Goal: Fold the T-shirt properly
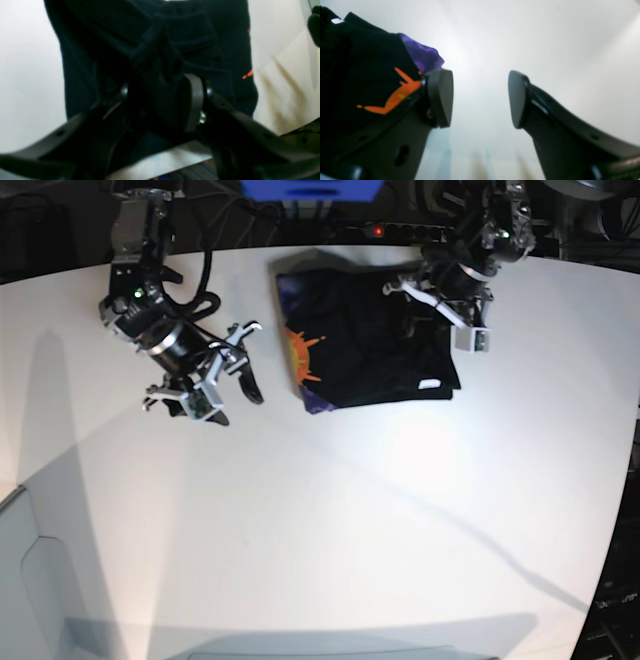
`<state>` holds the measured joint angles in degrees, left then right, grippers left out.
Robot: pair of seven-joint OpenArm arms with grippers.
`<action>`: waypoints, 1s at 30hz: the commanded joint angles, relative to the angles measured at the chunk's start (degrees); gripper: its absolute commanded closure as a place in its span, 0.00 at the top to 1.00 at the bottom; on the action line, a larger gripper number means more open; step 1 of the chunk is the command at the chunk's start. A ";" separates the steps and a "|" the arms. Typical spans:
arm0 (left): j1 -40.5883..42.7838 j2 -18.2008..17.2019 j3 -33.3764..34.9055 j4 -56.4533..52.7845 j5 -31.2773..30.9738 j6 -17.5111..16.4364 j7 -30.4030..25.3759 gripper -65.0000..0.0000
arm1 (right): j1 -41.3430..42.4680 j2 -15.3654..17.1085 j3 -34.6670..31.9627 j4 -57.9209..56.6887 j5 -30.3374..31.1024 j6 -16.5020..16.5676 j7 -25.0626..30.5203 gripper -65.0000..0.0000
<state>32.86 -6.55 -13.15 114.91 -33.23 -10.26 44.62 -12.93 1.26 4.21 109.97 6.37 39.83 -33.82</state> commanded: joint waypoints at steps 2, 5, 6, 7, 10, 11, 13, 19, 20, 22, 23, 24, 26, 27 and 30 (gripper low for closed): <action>0.76 -0.27 -0.26 1.26 -0.74 -0.51 -0.88 0.42 | 0.49 0.02 -0.03 1.02 0.97 0.17 1.52 0.54; 0.94 -0.27 -0.35 1.26 -0.74 -0.51 -0.88 0.42 | 0.49 -0.07 -0.03 1.02 0.97 0.17 1.52 0.54; 0.94 -0.27 -0.35 1.26 -0.74 -0.51 -0.88 0.42 | 0.49 -0.07 -0.03 1.02 0.97 0.17 1.52 0.54; 0.94 -0.27 -0.35 1.26 -0.74 -0.51 -0.88 0.42 | 0.49 -0.07 -0.03 1.02 0.97 0.17 1.52 0.54; 0.68 -0.27 -0.35 1.26 -0.74 -0.51 -0.88 0.41 | 0.49 -0.07 -0.03 0.40 0.97 0.17 1.52 0.54; 0.59 -0.27 -0.35 1.26 -0.74 -0.51 -0.88 0.39 | 0.49 -0.07 -0.03 -0.30 1.06 0.17 1.52 0.54; 0.41 -0.27 -0.35 1.26 -0.74 -0.51 -0.88 0.31 | 0.23 -0.60 -0.21 -2.15 1.06 0.17 1.52 0.54; 0.41 -0.27 -0.35 1.26 -0.74 -0.60 -0.88 0.07 | -0.57 -1.74 -6.27 -5.14 1.06 0.17 1.87 0.54; 0.41 -0.27 -0.44 1.26 -0.74 -0.60 -0.88 0.04 | -0.57 -1.83 -7.68 -5.23 1.06 0.17 1.87 0.54; 0.50 -0.18 -1.58 1.26 -0.74 -0.60 -0.88 0.00 | -0.30 -2.53 -10.76 -5.31 1.06 0.17 1.69 0.54; 0.50 -0.18 -1.93 1.26 -0.74 -0.60 -0.88 0.00 | -0.30 -2.88 -11.90 -5.49 0.97 0.17 1.96 0.54; 0.50 -0.18 -2.11 1.26 -0.74 -0.60 -0.88 0.00 | -0.13 -2.97 -12.69 -6.28 0.97 0.17 1.96 0.54; 0.76 -0.18 -2.28 1.26 -0.74 -0.60 -0.88 0.00 | 1.98 -3.94 -14.10 -8.65 0.97 0.17 1.60 0.54; 0.85 -0.18 -2.28 1.26 -0.74 -0.60 -0.88 0.00 | 2.69 -4.20 -14.45 -10.68 0.97 0.17 1.60 0.54; 0.94 -0.18 -1.93 1.26 -0.83 -0.60 -0.88 0.00 | 4.80 -4.47 -15.33 -15.86 0.97 0.17 2.13 0.54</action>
<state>33.45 -6.68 -15.14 114.91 -33.23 -10.31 44.77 -8.45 -2.94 -10.98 93.21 6.57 39.79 -32.58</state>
